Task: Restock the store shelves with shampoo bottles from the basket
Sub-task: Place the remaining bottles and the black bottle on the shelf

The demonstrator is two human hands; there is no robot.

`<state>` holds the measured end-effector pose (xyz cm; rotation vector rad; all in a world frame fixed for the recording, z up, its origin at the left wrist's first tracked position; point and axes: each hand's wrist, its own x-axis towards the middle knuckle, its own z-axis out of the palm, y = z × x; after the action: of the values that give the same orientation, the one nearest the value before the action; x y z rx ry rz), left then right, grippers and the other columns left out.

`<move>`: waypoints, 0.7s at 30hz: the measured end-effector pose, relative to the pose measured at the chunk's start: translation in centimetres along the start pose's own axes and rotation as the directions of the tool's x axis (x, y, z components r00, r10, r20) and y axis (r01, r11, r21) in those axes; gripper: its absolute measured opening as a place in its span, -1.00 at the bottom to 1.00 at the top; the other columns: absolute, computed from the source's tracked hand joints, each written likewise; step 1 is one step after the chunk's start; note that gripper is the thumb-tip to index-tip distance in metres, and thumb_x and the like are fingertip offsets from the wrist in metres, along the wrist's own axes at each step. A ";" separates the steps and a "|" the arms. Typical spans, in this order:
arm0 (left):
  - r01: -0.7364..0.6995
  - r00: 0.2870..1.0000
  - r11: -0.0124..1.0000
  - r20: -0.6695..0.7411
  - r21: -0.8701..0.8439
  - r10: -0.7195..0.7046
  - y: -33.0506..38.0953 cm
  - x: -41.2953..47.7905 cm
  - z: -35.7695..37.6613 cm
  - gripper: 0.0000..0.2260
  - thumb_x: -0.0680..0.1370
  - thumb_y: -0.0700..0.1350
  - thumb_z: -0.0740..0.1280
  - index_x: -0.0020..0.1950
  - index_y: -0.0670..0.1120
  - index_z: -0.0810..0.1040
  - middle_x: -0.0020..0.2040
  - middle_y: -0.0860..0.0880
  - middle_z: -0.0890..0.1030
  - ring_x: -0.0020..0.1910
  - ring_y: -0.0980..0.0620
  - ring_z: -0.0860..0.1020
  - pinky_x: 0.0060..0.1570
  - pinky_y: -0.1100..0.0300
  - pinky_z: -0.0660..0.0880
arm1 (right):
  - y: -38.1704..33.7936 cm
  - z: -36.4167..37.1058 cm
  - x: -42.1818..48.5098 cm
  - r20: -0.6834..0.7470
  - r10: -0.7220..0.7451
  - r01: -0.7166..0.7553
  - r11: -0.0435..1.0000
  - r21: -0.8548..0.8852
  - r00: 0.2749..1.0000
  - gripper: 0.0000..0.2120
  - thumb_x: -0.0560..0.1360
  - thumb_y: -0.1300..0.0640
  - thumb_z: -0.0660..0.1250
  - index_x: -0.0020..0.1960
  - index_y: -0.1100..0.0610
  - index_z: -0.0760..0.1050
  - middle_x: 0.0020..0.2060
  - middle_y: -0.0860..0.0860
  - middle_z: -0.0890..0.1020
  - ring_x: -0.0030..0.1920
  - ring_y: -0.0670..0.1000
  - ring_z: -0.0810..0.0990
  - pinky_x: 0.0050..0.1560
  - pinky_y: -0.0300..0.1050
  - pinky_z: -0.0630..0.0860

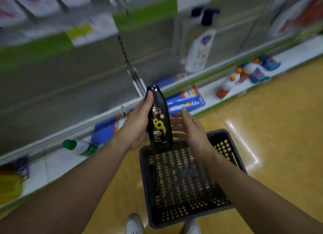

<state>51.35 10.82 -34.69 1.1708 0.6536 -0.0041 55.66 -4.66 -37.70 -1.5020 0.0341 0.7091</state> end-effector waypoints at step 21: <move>-0.471 0.762 0.808 -0.298 0.355 0.575 25.1 -22.5 -17.1 -0.63 0.60 0.16 0.20 0.05 -0.05 0.68 0.00 0.02 0.73 0.06 0.08 0.67 0.09 0.22 0.54 | -22.2 27.5 -14.1 0.578 -0.205 0.189 0.978 0.089 0.790 -0.55 0.31 -0.17 0.45 -0.12 0.24 0.56 -0.32 0.28 0.64 -0.43 0.18 0.60 -0.31 -0.01 0.57</move>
<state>33.21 28.35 -6.57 1.6057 0.6619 0.6671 43.27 16.63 -8.74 -1.1818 -0.5778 0.9692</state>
